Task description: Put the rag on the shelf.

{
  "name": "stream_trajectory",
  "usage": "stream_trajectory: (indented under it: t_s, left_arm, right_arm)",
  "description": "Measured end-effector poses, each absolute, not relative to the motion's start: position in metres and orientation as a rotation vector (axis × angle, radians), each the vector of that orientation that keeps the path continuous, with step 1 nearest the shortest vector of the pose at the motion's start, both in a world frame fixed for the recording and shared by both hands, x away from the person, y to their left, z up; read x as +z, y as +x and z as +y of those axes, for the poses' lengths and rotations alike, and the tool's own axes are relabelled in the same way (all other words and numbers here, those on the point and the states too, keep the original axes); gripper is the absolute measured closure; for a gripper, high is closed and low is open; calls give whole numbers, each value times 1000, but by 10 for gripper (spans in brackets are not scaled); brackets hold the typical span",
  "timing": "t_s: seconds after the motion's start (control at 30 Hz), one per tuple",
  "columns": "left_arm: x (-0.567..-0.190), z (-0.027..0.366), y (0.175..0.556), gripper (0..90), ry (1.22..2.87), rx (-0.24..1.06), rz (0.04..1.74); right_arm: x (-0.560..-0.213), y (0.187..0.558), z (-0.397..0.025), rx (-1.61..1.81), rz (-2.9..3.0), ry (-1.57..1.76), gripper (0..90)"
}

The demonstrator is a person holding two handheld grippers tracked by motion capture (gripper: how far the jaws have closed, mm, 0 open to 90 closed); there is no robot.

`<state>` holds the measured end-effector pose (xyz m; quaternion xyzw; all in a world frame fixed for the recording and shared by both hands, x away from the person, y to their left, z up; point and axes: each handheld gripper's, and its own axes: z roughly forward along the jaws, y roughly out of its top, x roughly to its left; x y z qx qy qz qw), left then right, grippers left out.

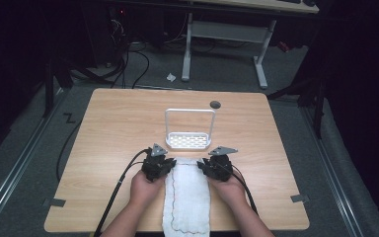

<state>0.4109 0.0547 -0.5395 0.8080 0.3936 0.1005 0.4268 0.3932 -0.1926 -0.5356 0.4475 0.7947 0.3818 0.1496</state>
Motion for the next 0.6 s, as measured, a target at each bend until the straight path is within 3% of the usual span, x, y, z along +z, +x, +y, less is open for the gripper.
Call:
stream_trajectory:
  t_s: [0.17,0.6]
  left_arm:
    - [-539,55,411,807,2017,252,987]
    - [-536,62,405,824,1946,259,979]
  right_arm:
    - [-537,391,-190,1124,2291,1259,845]
    - [-531,382,-186,1129,2258,1183,861]
